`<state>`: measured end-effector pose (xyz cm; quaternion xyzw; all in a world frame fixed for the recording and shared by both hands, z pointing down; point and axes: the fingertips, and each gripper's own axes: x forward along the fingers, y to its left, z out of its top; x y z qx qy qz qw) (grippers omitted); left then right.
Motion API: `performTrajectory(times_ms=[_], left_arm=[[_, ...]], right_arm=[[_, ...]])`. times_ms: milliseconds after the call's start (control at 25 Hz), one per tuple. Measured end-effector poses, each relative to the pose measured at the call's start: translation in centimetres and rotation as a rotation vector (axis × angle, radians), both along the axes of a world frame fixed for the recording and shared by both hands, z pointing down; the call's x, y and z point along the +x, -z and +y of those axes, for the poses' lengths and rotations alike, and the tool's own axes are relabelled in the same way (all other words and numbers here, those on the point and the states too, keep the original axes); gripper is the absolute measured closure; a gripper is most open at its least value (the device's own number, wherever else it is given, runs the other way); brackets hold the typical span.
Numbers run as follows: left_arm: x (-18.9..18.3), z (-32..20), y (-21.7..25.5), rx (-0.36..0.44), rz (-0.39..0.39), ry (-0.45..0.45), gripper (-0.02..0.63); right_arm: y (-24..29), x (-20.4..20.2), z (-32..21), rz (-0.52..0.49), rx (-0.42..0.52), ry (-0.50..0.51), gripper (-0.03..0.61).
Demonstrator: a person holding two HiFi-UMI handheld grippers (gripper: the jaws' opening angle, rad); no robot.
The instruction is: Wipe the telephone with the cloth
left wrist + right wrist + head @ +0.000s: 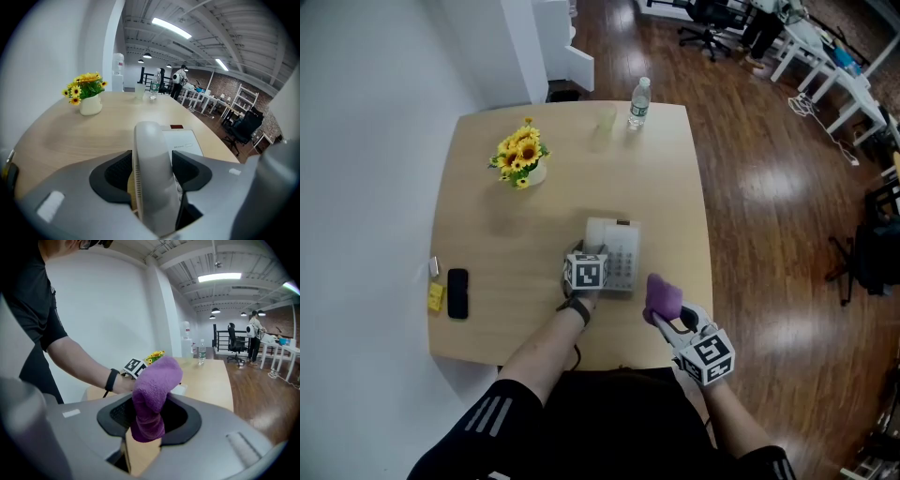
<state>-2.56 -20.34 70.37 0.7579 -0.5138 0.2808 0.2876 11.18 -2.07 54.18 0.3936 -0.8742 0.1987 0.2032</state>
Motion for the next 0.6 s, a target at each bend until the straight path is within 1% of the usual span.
performTrajectory(times_ms=[80,160,280,360,440,520,600], left_arm=[[-0.3,1.0,1.2,0.006,0.067,-0.010,0.351],[-0.8,2.4,3.2,0.025,0.135,-0.040,0.351],[-1.8,4.8,6.5,0.069,0.211,-0.140,0.347],[-2.7,6.6,8.5,0.105,0.241,-0.210,0.347],[-3.9,8.5,10.1,0.133,0.257,-0.259,0.348],[-5.1,10.7,11.7,0.154,0.287,-0.271,0.348],[-5.9,12.7,13.3,0.180,0.319,-0.264,0.350]], right_arm=[[0.5,0.4,-0.2,-0.014,0.004,-0.024,0.433],[1.0,0.8,-0.4,-0.028,0.015,-0.046,0.433],[1.9,1.6,-0.8,-0.075,0.021,-0.093,0.433],[2.4,1.8,-0.9,-0.107,0.019,-0.111,0.433],[2.8,1.9,-0.7,-0.138,0.010,-0.115,0.433],[3.2,2.0,-0.4,-0.172,-0.005,-0.113,0.433],[3.4,1.9,0.1,-0.195,-0.017,-0.098,0.433]])
